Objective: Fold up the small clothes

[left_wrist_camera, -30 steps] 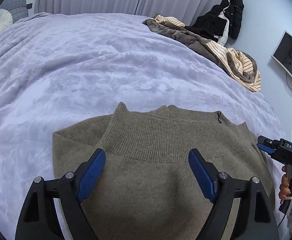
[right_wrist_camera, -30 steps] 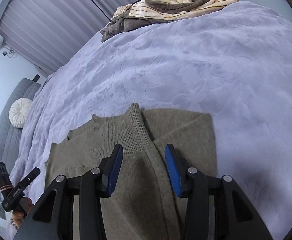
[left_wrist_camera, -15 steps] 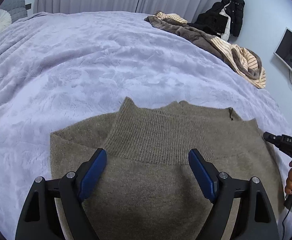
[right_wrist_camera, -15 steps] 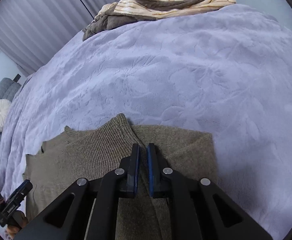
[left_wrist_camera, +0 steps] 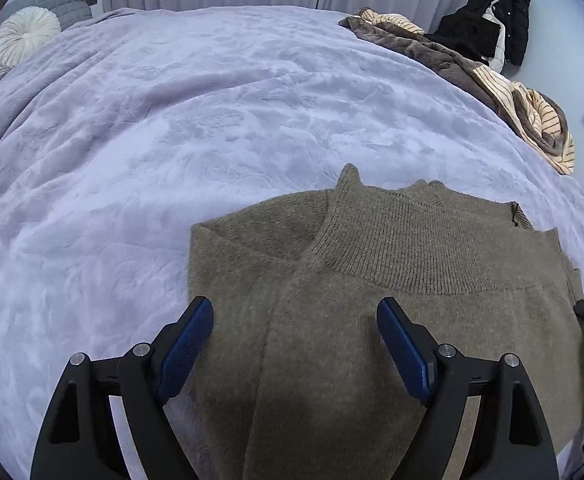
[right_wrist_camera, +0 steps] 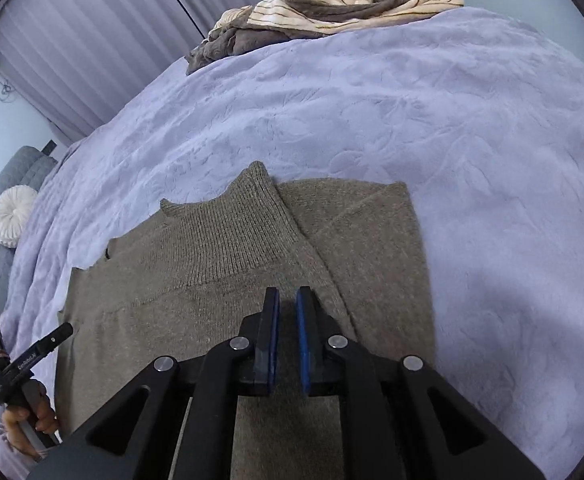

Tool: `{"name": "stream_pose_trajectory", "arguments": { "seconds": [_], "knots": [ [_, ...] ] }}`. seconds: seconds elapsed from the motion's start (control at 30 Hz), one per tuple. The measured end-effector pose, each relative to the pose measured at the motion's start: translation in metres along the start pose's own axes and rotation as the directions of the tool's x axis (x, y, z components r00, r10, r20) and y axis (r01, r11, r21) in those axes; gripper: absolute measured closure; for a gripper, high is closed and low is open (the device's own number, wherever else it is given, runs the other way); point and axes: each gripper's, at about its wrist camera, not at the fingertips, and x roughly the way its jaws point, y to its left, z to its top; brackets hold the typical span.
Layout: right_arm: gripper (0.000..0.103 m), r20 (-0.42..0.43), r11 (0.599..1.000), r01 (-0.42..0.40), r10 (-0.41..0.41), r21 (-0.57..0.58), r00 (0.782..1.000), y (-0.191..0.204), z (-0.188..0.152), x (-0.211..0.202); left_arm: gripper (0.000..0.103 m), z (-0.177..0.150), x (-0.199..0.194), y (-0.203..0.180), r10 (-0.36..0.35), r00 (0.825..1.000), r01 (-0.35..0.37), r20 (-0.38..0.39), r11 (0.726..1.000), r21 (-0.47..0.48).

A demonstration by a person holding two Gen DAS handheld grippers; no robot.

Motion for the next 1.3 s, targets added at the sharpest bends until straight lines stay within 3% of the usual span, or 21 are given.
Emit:
{"name": "stream_pose_trajectory", "arguments": {
  "seconds": [0.13, 0.23, 0.33, 0.43, 0.63, 0.7, 0.77, 1.3],
  "knots": [
    [0.093, -0.004, 0.996, 0.001, -0.001, -0.084, 1.000, 0.013, -0.021, -0.022, 0.018, -0.017, -0.020, 0.013, 0.000, 1.000, 0.000, 0.001, 0.999, -0.048],
    [0.093, -0.008, 0.992, -0.019, 0.018, -0.123, 1.000, 0.025, -0.044, -0.037, 0.018, -0.038, -0.032, 0.019, 0.050, 0.999, -0.050, 0.005, 0.998, -0.048],
    [0.093, -0.047, 0.990, -0.039, 0.033, -0.135, 0.998, 0.033, -0.071, -0.041, 0.018, -0.061, -0.036, 0.028, 0.094, 0.995, -0.095, -0.038, 0.995, -0.043],
    [0.093, -0.077, 0.989, -0.024, 0.013, -0.147, 0.997, 0.034, -0.097, -0.041, 0.018, -0.081, -0.044, 0.038, 0.069, 0.996, -0.072, -0.050, 0.995, -0.069],
    [0.080, -0.081, 0.996, -0.044, 0.038, -0.075, 0.996, 0.027, -0.112, -0.053, 0.018, -0.105, -0.059, 0.041, 0.061, 0.995, -0.069, -0.076, 0.992, -0.105],
    [0.065, -0.076, 0.996, -0.046, 0.040, -0.072, 0.996, 0.030, -0.116, -0.061, 0.018, -0.110, -0.065, 0.038, 0.065, 0.995, -0.072, -0.075, 0.992, -0.100],
    [0.056, -0.068, 0.996, -0.049, 0.044, -0.074, 0.997, 0.034, -0.122, -0.070, 0.018, -0.115, -0.071, 0.037, 0.061, 0.996, -0.068, -0.072, 0.993, -0.095],
    [0.055, -0.137, 0.994, -0.108, 0.105, -0.015, 0.985, 0.056, -0.186, -0.093, 0.018, -0.147, -0.111, 0.033, 0.021, 0.998, -0.026, -0.067, 0.997, -0.073]
  ]
}}
